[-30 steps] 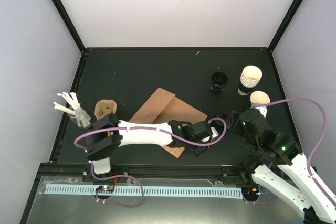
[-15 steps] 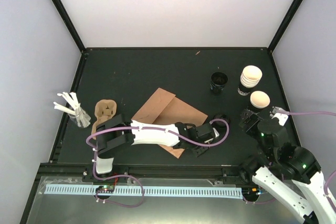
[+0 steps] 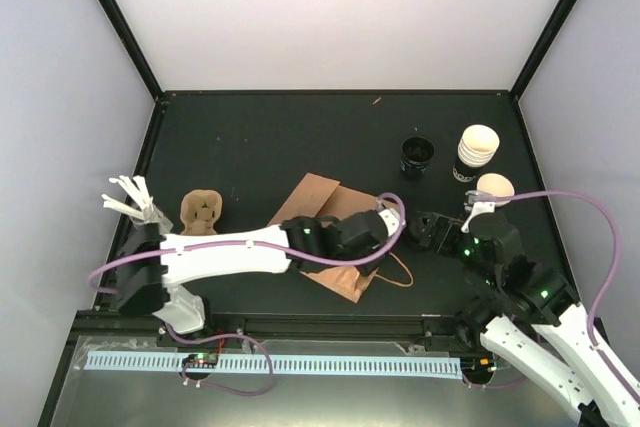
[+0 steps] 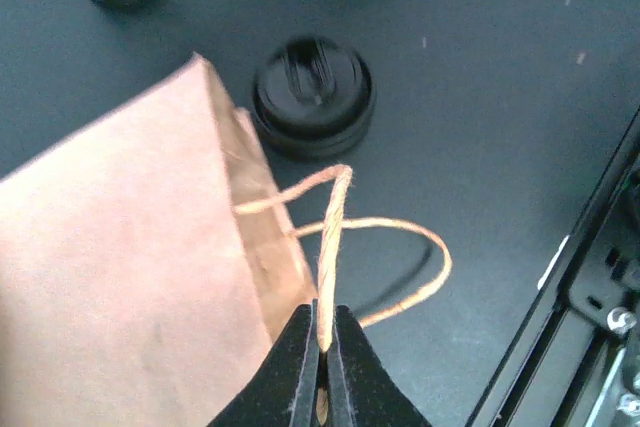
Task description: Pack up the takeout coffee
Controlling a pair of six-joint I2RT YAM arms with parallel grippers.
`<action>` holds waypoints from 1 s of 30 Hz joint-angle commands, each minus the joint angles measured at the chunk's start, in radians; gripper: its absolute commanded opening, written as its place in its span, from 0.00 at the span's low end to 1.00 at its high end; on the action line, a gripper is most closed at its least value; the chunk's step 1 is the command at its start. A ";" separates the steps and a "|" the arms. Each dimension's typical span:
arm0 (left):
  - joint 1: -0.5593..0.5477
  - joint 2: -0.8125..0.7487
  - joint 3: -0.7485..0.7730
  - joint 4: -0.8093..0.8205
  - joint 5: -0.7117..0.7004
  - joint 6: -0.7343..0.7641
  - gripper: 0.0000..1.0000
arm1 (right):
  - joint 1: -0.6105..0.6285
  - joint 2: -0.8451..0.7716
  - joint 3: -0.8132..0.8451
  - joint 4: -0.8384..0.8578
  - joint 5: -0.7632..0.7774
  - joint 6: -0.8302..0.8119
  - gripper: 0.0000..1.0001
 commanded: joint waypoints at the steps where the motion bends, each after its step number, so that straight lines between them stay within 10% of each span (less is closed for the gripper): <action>1: 0.029 -0.106 0.043 -0.103 -0.075 0.017 0.02 | 0.005 0.014 -0.026 0.203 -0.214 -0.119 0.98; 8: 0.078 -0.216 0.106 -0.187 -0.119 0.068 0.02 | 0.005 0.054 0.001 0.290 -0.237 -0.194 0.84; 18: 0.208 -0.386 0.087 -0.122 0.004 0.121 0.01 | 0.006 0.315 0.044 0.433 -0.461 -0.254 0.20; 30: 0.298 -0.414 0.080 -0.097 0.169 0.160 0.02 | 0.049 0.562 0.160 0.552 -0.508 -0.230 0.11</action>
